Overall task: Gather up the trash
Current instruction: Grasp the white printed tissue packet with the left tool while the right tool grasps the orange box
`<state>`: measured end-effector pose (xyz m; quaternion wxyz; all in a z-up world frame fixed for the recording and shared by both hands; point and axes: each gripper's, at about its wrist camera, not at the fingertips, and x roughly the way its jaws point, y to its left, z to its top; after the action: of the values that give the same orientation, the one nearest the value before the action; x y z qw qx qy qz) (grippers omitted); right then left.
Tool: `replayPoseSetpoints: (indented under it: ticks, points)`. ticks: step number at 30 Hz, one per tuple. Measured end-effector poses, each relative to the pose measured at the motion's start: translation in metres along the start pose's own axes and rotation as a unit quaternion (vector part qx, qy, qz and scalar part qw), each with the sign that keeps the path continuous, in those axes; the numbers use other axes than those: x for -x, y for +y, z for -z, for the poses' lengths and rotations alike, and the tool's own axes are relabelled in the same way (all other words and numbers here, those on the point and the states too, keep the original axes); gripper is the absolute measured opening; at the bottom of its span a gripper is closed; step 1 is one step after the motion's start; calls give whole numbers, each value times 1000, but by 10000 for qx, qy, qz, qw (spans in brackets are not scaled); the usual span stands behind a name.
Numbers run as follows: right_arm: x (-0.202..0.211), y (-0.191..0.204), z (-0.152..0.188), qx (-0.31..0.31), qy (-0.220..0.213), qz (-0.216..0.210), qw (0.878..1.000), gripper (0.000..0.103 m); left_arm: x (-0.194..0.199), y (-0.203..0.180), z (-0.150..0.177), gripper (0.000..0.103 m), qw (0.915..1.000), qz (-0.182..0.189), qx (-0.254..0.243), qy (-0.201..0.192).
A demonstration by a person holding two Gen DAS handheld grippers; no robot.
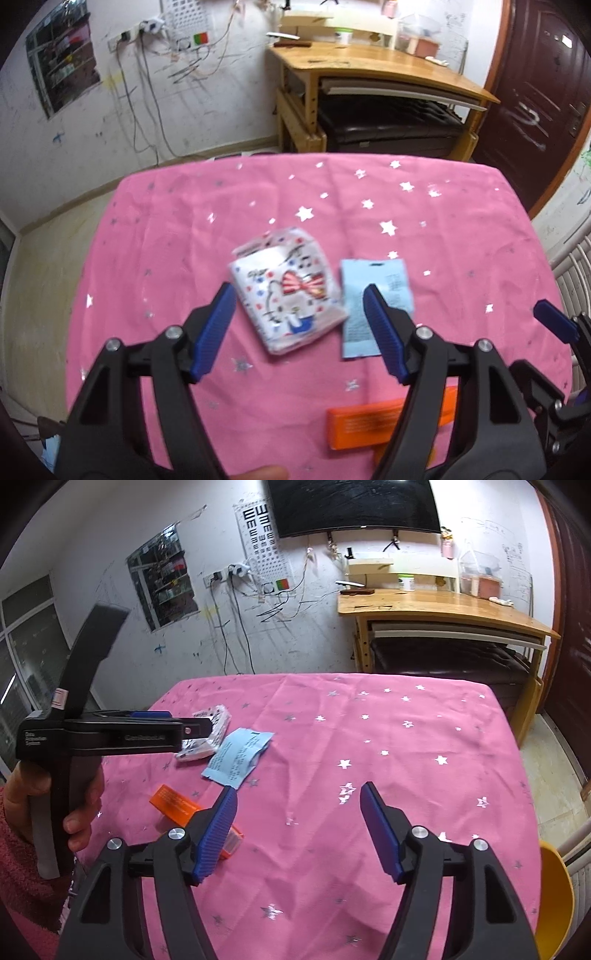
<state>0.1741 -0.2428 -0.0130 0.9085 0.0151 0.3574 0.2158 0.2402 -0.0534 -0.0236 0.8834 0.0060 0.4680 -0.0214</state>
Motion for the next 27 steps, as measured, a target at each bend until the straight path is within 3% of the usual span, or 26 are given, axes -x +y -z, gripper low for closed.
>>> replayPoseSetpoints:
  ticks: [12,13,14,17,27]
  points:
    - [-12,22,-4,232,168,0,9996,66,-36,16,-2,73,9993,29,233,297]
    - [-13,24,-5,250,179,-31,9995,67,-37,16,-1,68,9993,46,236,287]
    - [-14,26,-5,278,192,-77,9994,67,-36,16,0,55,9995,-13,212,219]
    - [-17,35,-5,364,227,-188,9989,69,-34,17,1,41,9997,37,156,167]
    - [-34,69,-6,703,434,-567,9950,72,-22,39,2,29,9995,17,310,-42]
